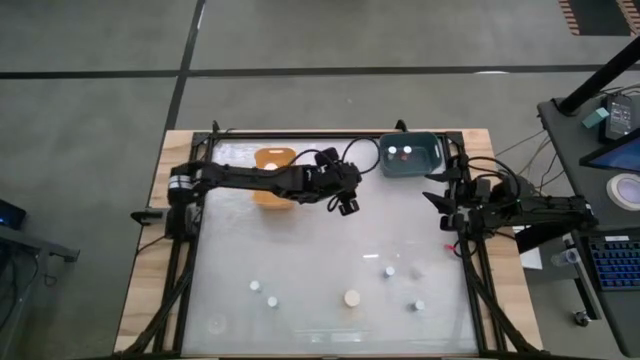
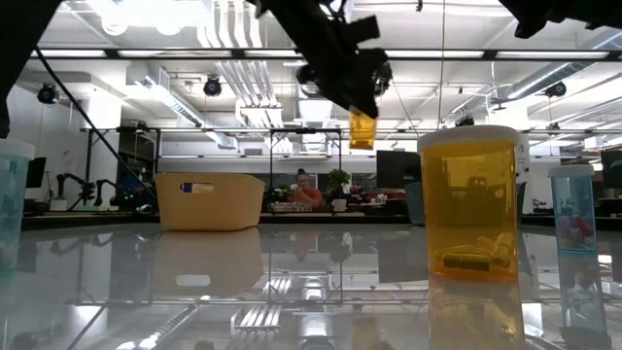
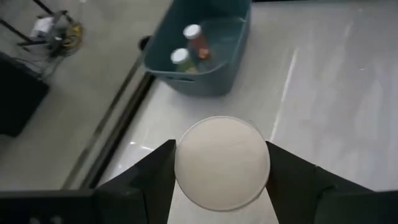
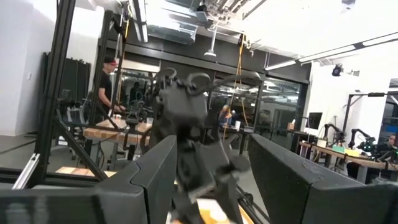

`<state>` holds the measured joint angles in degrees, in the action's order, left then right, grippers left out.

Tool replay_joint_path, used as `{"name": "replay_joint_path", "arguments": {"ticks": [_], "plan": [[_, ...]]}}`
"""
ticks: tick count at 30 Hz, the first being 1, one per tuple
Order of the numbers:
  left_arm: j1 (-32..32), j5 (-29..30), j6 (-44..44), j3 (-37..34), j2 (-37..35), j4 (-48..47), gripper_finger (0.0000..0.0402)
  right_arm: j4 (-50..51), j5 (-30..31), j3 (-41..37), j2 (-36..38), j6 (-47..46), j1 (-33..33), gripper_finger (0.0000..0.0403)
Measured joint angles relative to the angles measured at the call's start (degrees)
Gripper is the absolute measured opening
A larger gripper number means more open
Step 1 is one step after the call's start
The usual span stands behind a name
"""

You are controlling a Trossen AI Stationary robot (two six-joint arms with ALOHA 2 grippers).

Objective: Pick and place medicine bottles into bin by pill shape (circle, oval)
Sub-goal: Put the yellow bottle pill into the blue bin

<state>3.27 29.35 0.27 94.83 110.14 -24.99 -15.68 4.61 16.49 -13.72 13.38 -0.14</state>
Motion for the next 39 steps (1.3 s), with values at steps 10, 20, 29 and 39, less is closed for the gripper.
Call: {"name": "replay_joint_path", "arguments": {"ticks": [10,20,29,39], "plan": [[-1.26,3.49,-8.08,-15.91,-13.97,-0.01,0.0193,0.53,0.49,0.02,-0.05,-0.35,-0.01,0.0192],[-1.41,4.26,-17.53,-32.17,-29.82,-0.08,0.0193,0.94,1.91,0.02,-0.33,-0.34,-0.07,0.0192],[1.50,2.10,-15.25,-41.99,-41.11,-2.07,0.0193,0.93,2.30,0.02,-0.54,-0.34,0.00,0.0192],[16.56,-20.87,5.03,-44.89,-44.84,-3.04,0.0193,0.66,2.94,0.02,-0.70,-0.34,0.00,0.0192]]}}
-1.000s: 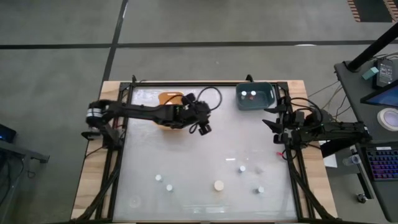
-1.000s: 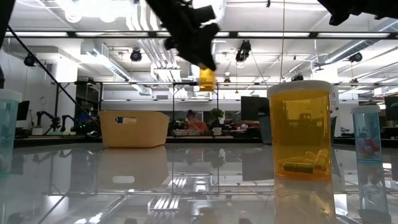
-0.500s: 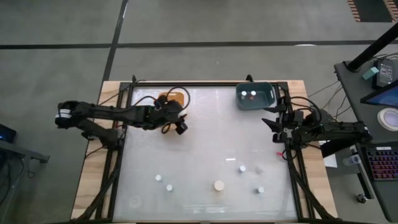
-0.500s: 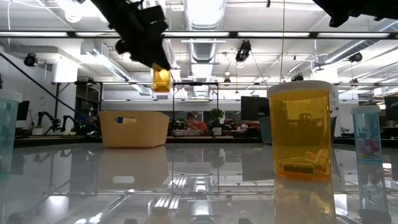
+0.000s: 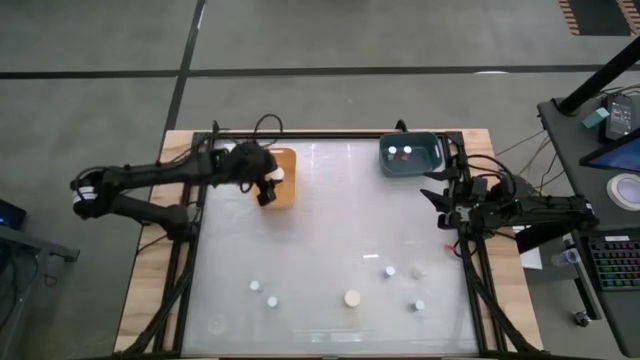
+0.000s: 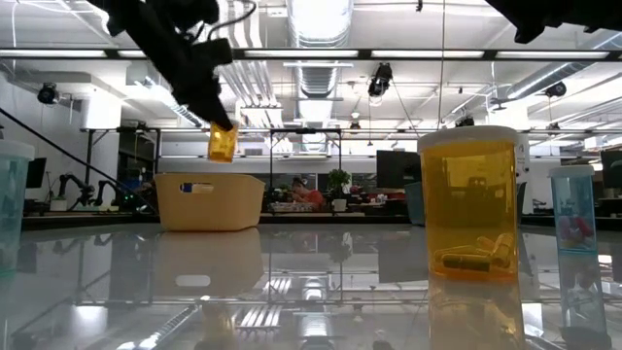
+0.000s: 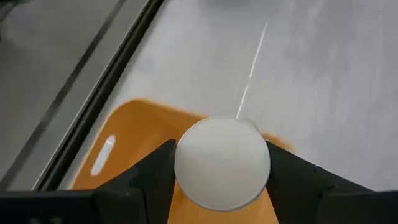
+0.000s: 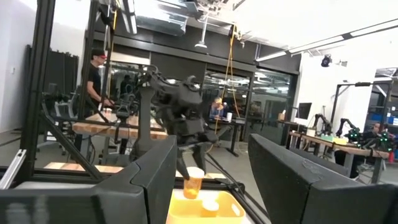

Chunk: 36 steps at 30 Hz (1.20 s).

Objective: Pick and place medicine bottles into bin by pill shape (circle, oval)
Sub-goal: Put the yellow bottle pill into the blue bin

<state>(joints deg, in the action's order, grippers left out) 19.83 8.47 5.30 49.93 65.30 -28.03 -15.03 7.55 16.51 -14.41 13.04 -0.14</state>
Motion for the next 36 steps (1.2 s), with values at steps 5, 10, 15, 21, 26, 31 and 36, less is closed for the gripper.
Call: {"name": "replay_joint_path", "arguments": {"ticks": [5,10,15,21,26,31,36], "plan": [[5.88,-5.20,1.03,-2.65,1.56,2.98,0.0193,-0.04,0.00,0.00,0.00,0.00,0.00,0.0192],[6.03,-6.71,1.09,-6.84,3.54,10.88,0.0193,0.02,0.00,0.00,0.00,0.02,0.00,0.0192],[6.06,-6.76,-0.02,-9.37,6.00,15.10,0.0193,0.20,0.02,0.00,0.00,0.11,0.00,0.0192],[6.03,-6.66,0.04,-9.70,8.86,17.59,0.0193,0.20,0.03,0.00,0.00,0.16,0.00,0.0192],[6.03,-6.58,0.00,-9.82,10.89,18.23,0.0193,0.22,0.06,0.00,0.00,0.13,0.00,0.0192],[6.03,-6.22,-0.20,-9.87,12.67,18.18,0.0194,0.24,0.07,0.00,0.00,0.07,0.00,0.0192],[6.03,-5.61,-0.33,-9.87,13.29,18.36,0.0207,0.22,0.04,0.00,0.00,0.07,0.00,0.0192]]}}
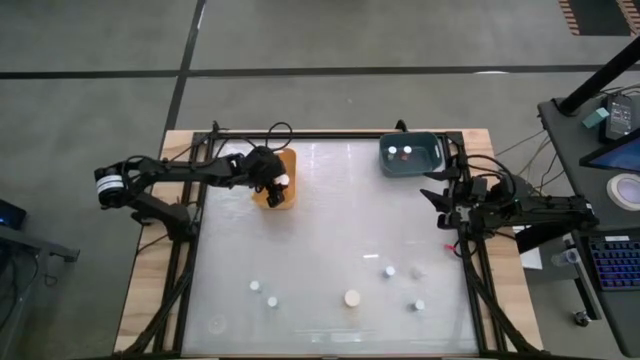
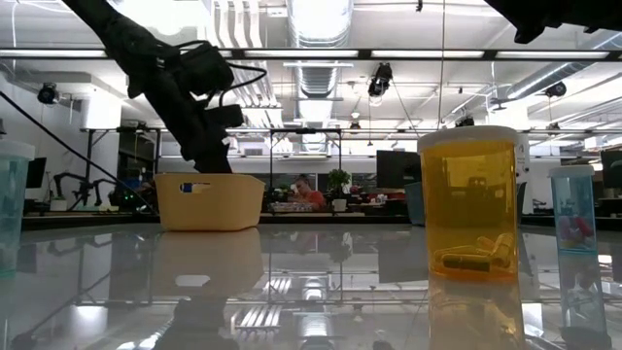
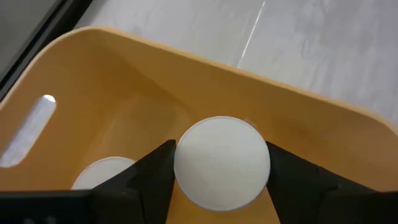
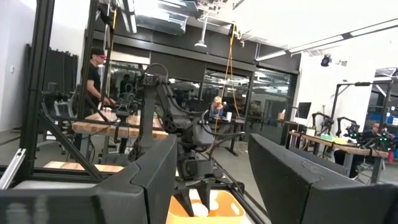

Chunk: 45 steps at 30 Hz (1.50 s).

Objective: Pick and place medicine bottles into bin by pill shape (circle, oval)
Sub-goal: Put the yellow bottle pill into the blue bin, then put the orange bottle pill into the yellow bin

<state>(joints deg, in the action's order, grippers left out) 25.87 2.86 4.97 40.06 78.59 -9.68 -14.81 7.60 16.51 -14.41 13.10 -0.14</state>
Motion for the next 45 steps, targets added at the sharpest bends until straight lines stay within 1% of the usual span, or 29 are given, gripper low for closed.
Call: {"name": "replay_joint_path", "arguments": {"ticks": [6,17,21,27,31,36,40,45], "plan": [[0.00,0.82,-0.04,-0.01,-0.77,0.01,0.0230,0.02,0.00,0.00,0.00,0.00,0.00,0.0192],[-0.04,0.95,0.05,0.68,-2.02,-0.37,0.0233,0.01,0.00,0.00,0.00,-0.02,0.00,0.0192],[-0.06,1.11,-0.03,1.31,-4.09,-0.46,0.0234,0.00,0.00,0.00,0.00,-0.29,0.00,0.0192],[-1.35,1.15,-0.13,2.87,-9.58,-0.38,0.0233,0.04,0.00,0.00,0.00,-1.90,0.00,0.0192],[-3.67,1.13,-1.05,3.53,-13.58,1.00,0.0233,1.36,0.01,0.00,0.00,-5.04,0.00,0.0192],[-8.00,1.13,-1.68,3.51,-17.14,6.17,0.0233,7.37,0.02,0.00,0.00,-12.27,0.00,0.0192],[-11.63,1.11,-1.70,3.47,-18.32,11.93,0.0233,10.25,-0.01,0.00,0.00,-18.94,0.00,0.0192],[-15.93,1.11,-1.75,3.42,-18.00,16.83,0.0233,11.72,-0.06,0.00,-0.02,-26.92,0.00,0.0192]]}}
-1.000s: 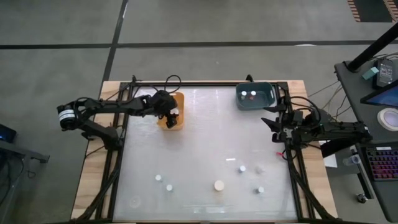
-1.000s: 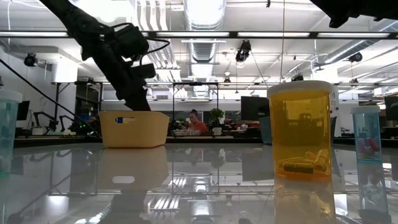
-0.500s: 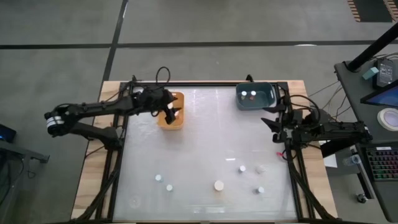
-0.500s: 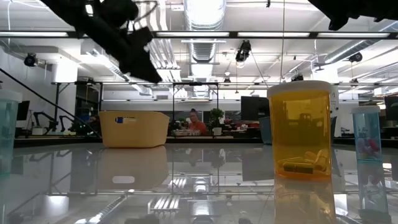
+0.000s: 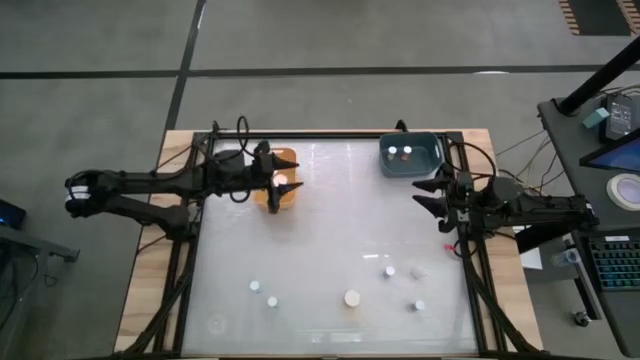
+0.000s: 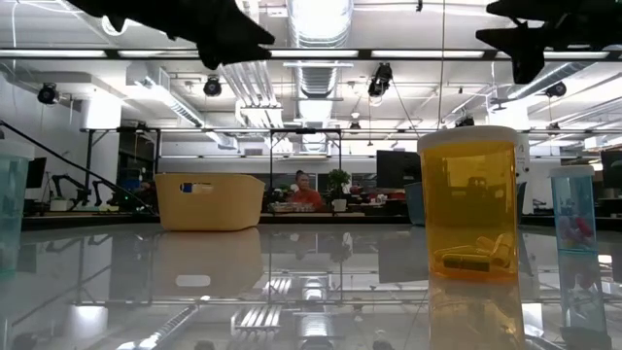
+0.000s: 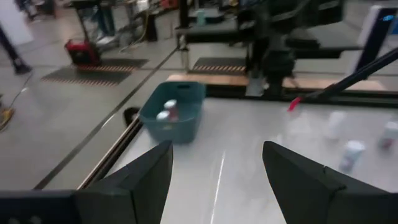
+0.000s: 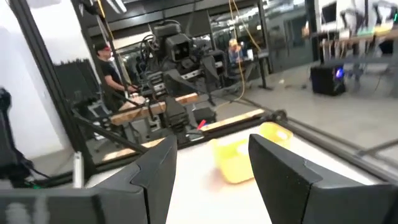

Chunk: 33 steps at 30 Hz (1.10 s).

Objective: Pick and place medicine bottles into bin by pill shape (circle, oval)
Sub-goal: Put the orange bottle pill into the yellow bin

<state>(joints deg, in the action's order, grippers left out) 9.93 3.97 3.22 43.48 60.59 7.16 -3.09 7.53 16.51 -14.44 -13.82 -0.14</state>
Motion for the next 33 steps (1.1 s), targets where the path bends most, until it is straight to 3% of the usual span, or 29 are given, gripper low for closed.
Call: {"name": "replay_joint_path", "arguments": {"ticks": [16,24,33], "plan": [[-5.11,0.69,5.22,-3.29,1.89,11.94,0.0233,2.16,-3.67,2.97,-3.99,-12.27,0.00,0.0192],[-5.11,1.01,6.67,-5.30,1.91,11.94,0.0233,12.50,-3.86,11.41,-11.51,-15.31,0.02,0.0192],[-5.07,2.91,6.69,-7.39,1.89,11.35,0.0233,25.93,-8.26,21.45,-21.31,-24.12,0.02,0.0192]]}}
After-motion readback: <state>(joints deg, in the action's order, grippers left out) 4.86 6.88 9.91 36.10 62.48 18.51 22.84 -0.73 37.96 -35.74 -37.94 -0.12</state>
